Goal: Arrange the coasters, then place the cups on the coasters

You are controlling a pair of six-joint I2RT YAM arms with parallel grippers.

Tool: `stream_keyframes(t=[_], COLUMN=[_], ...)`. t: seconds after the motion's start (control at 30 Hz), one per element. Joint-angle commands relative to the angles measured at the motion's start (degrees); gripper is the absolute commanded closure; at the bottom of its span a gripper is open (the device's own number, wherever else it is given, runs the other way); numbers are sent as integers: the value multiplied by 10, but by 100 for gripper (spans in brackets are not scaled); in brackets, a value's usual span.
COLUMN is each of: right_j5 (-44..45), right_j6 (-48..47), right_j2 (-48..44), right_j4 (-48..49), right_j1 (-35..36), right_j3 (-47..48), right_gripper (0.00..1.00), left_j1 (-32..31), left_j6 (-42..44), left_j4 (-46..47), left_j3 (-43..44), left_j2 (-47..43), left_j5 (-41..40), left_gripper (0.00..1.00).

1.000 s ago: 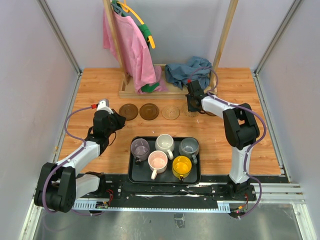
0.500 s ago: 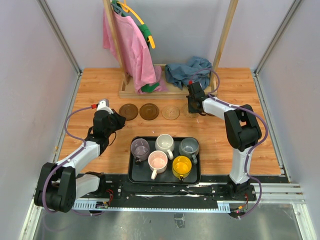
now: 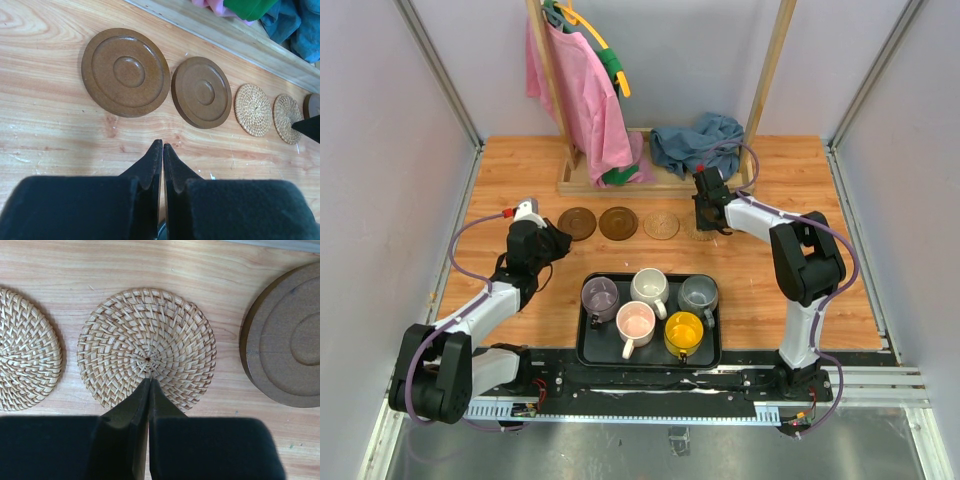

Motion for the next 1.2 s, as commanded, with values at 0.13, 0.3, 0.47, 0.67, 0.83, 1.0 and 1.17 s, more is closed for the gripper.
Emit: stream_keyframes(t=[0.13, 0.3, 0.47, 0.67, 0.83, 1.0, 1.17], right_j5=[11, 25, 39, 49, 79, 83, 76], right_j6=[6, -1, -10, -18, -30, -20, -15], right_j2=[13, 12, -1, -33, -55, -57, -44], right_j4=[-60, -60, -64, -71, -68, -72, -78], right_j1=[10, 10, 10, 10, 7, -28, -69], right_j3=[-14, 4, 30, 58, 69, 67, 62], right_gripper=[98, 98, 97, 96, 94, 94, 95], left_j1=[2, 2, 1, 1, 1, 1, 1], left_j6=[-1, 0, 0, -1, -1, 0, 1], left_j4=[19, 18, 20, 21, 22, 23, 24], left_j3=[-6, -6, -9, -13, -16, -16, -15], left_j2=[3, 2, 4, 0, -2, -4, -4], left_j5=[2, 1, 1, 3, 3, 6, 10], left_gripper=[92, 92, 92, 92, 93, 93, 92])
